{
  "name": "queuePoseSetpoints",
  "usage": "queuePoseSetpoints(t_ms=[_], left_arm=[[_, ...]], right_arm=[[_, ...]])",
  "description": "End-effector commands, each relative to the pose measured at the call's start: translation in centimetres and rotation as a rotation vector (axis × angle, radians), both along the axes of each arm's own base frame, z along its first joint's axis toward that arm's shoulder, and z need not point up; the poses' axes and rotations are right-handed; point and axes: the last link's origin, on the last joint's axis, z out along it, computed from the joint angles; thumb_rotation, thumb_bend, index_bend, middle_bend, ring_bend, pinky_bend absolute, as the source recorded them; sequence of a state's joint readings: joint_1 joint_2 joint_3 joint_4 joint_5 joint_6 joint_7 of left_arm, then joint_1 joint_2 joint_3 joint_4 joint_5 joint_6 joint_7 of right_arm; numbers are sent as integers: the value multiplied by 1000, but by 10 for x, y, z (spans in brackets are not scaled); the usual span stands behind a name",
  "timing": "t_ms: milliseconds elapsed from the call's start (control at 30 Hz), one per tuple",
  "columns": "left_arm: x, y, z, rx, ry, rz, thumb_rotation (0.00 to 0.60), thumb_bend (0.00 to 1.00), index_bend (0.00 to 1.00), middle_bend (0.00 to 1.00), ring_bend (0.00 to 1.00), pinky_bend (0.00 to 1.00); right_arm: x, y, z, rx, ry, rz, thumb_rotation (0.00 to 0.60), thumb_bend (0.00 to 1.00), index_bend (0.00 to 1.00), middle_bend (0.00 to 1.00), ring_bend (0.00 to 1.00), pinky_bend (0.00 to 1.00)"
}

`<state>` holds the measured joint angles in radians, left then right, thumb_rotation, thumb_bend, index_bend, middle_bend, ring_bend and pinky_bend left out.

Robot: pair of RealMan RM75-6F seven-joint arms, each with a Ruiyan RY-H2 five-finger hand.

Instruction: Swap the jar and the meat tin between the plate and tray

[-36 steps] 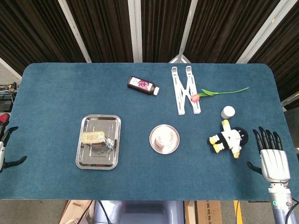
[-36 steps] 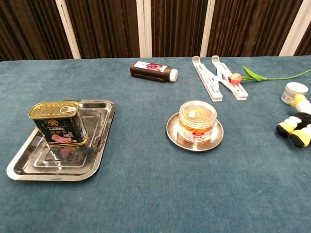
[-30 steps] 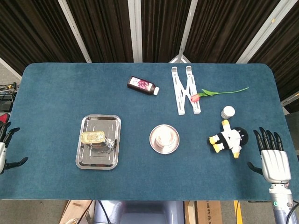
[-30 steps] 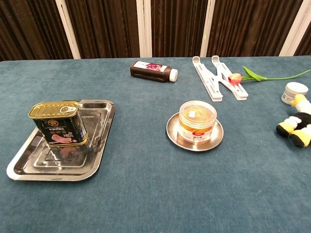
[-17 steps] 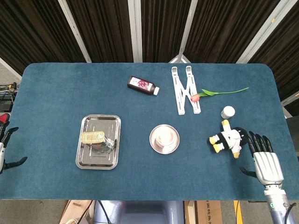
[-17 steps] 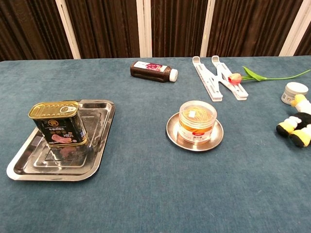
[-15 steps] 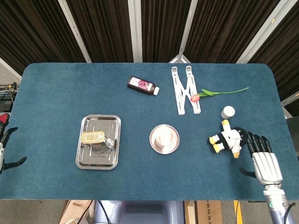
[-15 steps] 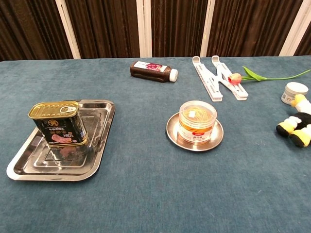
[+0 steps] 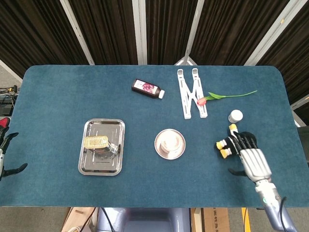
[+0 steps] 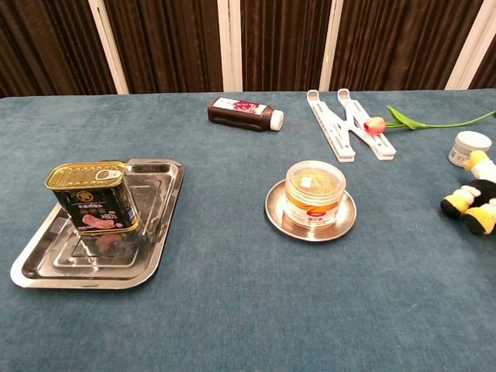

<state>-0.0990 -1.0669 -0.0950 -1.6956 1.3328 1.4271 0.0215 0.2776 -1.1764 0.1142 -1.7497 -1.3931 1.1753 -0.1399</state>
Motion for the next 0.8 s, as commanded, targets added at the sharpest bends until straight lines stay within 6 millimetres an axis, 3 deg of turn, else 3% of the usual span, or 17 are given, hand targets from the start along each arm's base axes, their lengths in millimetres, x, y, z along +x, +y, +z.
queuePoseSetpoints(t_ms=[33,367,800], left_arm=[[0,0,0,5,-2,4,600,91,168,0,0,108],[-3,2,1,16,4,24,600,91,168,0,0,108],[-7,0,10,55,-4,48,600,92,167,0,0,108]], right_arm=[[35,-27,-13,80,-20,21,600,0,0,0,0,0],[89,-64,-59,210,-12,41,600,0,0,0,0,0],[119,-80,-104,269,-2,43,600,0,0,0,0,0]])
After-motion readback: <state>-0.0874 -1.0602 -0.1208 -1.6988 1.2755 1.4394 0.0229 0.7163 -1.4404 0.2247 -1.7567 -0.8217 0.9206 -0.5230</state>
